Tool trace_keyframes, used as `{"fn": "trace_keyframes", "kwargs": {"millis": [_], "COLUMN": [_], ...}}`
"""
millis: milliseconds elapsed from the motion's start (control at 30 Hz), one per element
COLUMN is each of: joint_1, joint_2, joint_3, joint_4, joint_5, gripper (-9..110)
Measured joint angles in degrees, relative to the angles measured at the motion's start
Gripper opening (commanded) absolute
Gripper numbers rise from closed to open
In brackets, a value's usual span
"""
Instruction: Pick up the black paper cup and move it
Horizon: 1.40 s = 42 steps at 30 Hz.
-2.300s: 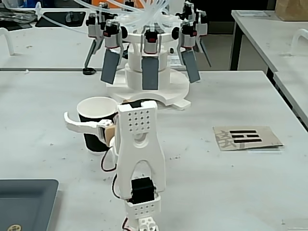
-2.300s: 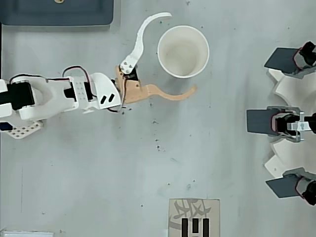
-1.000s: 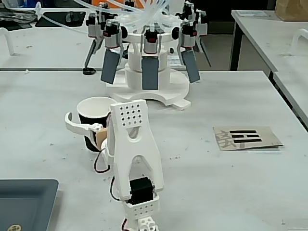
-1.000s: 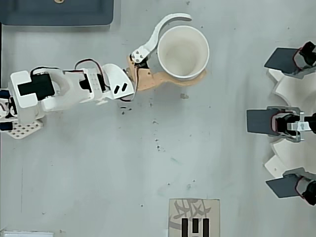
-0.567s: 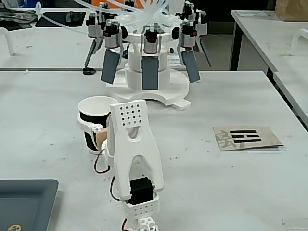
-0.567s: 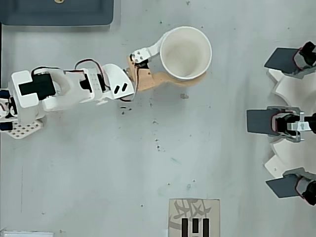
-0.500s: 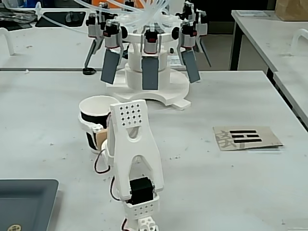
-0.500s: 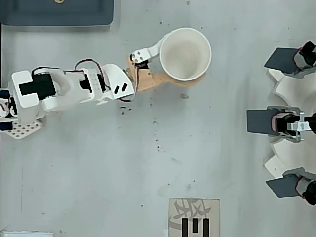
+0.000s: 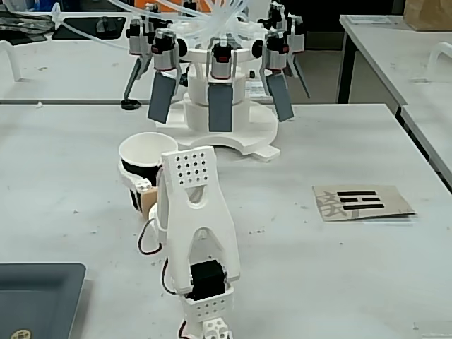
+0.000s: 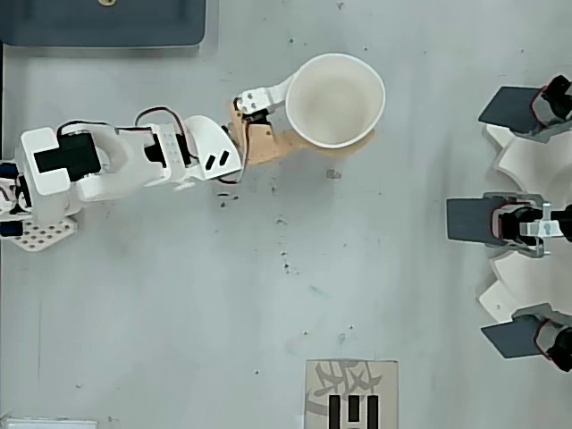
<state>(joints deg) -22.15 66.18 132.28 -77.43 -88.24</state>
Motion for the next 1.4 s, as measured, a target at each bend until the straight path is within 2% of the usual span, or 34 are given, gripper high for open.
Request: {"fn": "trace_keyframes", "kwargs": {"millis": [367,933,1400], "joint_1": [0.00,0.44,4.66], "joint_2": [10.46,29.88,34.72], "joint_3": [15.12,33.13,36.65], "joint_4": [-4.39,-4.48,-4.48], "joint_5": [-0.70,-0.70,-0.70], "gripper": [7,7,7]}}
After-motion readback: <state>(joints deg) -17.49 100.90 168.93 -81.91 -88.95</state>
